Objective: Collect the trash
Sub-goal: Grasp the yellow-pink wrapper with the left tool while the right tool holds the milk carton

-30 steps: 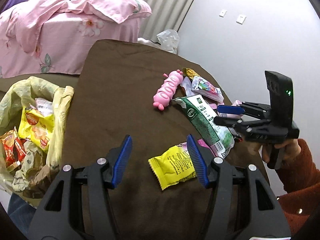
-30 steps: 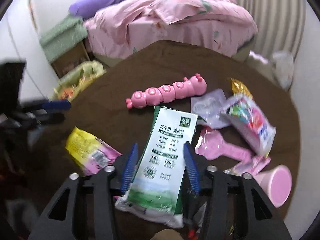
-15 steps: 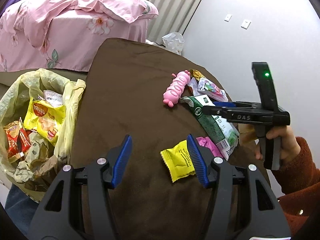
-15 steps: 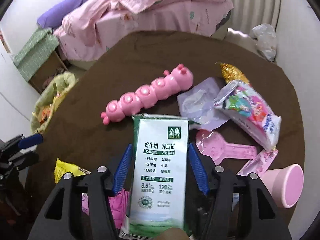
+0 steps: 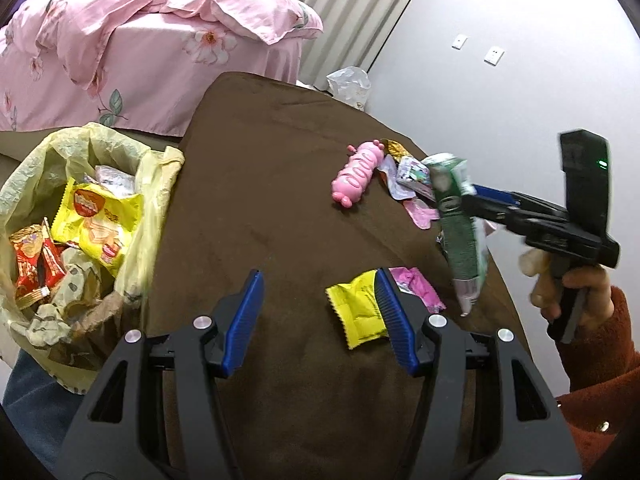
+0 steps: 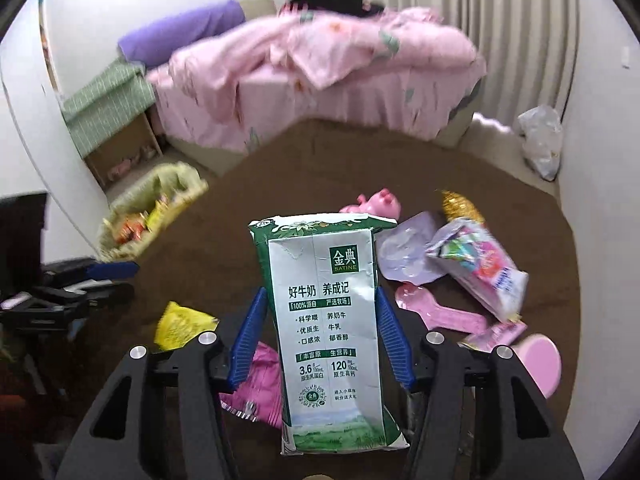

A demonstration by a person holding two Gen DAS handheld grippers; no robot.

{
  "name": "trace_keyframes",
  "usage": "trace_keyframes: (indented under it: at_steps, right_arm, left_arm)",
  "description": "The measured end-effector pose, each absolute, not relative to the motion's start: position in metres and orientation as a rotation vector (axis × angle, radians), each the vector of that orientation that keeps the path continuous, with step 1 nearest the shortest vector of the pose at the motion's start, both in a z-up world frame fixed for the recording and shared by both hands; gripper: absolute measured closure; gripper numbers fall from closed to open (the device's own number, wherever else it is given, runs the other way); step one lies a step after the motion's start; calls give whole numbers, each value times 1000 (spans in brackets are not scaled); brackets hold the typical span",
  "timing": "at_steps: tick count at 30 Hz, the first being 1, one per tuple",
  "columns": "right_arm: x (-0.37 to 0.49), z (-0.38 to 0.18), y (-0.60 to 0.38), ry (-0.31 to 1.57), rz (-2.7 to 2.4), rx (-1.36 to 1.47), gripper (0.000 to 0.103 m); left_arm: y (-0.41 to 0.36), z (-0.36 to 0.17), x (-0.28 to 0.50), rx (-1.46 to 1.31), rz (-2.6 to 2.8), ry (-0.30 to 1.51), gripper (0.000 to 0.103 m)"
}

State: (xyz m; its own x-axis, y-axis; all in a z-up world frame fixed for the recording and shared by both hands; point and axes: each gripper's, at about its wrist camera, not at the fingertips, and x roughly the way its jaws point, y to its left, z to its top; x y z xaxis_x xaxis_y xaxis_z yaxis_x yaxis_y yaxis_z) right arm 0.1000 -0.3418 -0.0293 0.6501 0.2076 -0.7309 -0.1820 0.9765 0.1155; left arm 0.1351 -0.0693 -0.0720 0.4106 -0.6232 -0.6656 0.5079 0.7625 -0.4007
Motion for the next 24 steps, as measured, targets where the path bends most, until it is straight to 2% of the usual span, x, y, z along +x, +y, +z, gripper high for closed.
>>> trace_keyframes:
  at_steps: [7,11,16,24]
  right_arm:
    - [34,-11,-376,677,125,124,51]
    - [14,-12,-386,660,81,126,51]
    - [-6,-11,-399,640,36,131,51]
    - [-32,-9,-415,575,-3,162,51]
  left_arm:
    - [-100,-73,129,-70,-779,885,48]
    - [-120,-89,131,-11,-749,932,48]
    - [-137,-88,97,59,-863,985,48]
    - [-156,-43,63,243,-930,829,48]
